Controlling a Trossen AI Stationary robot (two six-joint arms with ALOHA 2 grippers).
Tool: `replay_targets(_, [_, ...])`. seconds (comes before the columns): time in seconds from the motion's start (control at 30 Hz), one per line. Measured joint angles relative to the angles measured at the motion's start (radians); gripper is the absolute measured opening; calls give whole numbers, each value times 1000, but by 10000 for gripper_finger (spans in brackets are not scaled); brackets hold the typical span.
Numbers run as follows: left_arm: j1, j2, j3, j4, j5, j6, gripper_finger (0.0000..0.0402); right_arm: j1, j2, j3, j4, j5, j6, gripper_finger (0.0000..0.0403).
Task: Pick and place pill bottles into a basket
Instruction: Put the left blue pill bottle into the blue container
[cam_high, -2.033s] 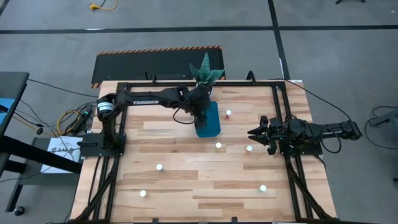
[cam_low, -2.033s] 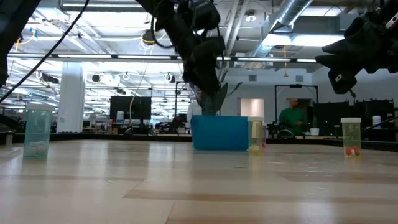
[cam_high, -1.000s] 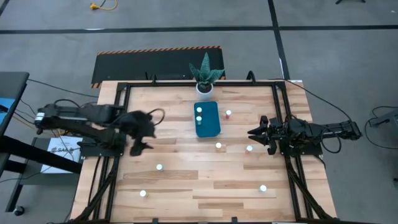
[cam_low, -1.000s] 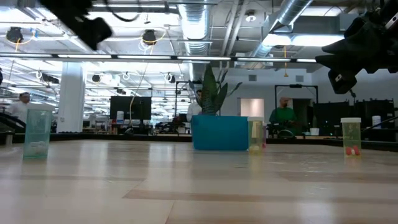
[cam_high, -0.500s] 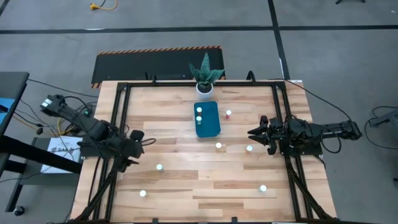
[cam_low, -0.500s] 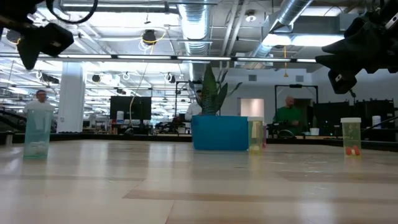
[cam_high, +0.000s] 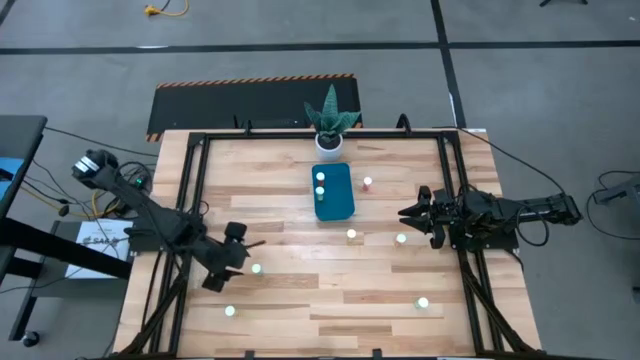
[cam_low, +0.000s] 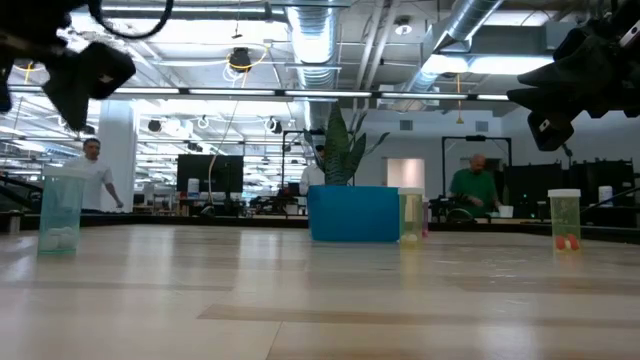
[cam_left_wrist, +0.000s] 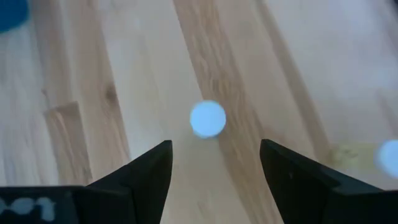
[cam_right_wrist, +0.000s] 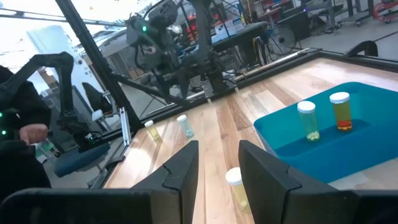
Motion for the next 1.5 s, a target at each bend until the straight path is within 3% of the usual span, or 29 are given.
replay_targets(0.57, [1, 303, -1, 203, 0, 49, 231, 0, 0, 0, 0, 0, 0, 108])
replay_targets(0.77, [4, 318, -1, 218, -35, 49, 214, 0, 0, 0, 0, 0, 0, 108])
replay_targets(1.13, [53, 318, -1, 240, -5, 67, 83, 0, 0, 0, 0, 0, 0, 108])
replay_targets(1.27, [100, 318, 23, 253, 16, 85, 83, 0, 0, 0, 0, 0, 0, 108])
replay_targets(1.5, [275, 318, 194, 254, 16, 189, 106, 0, 0, 0, 0, 0, 0, 108])
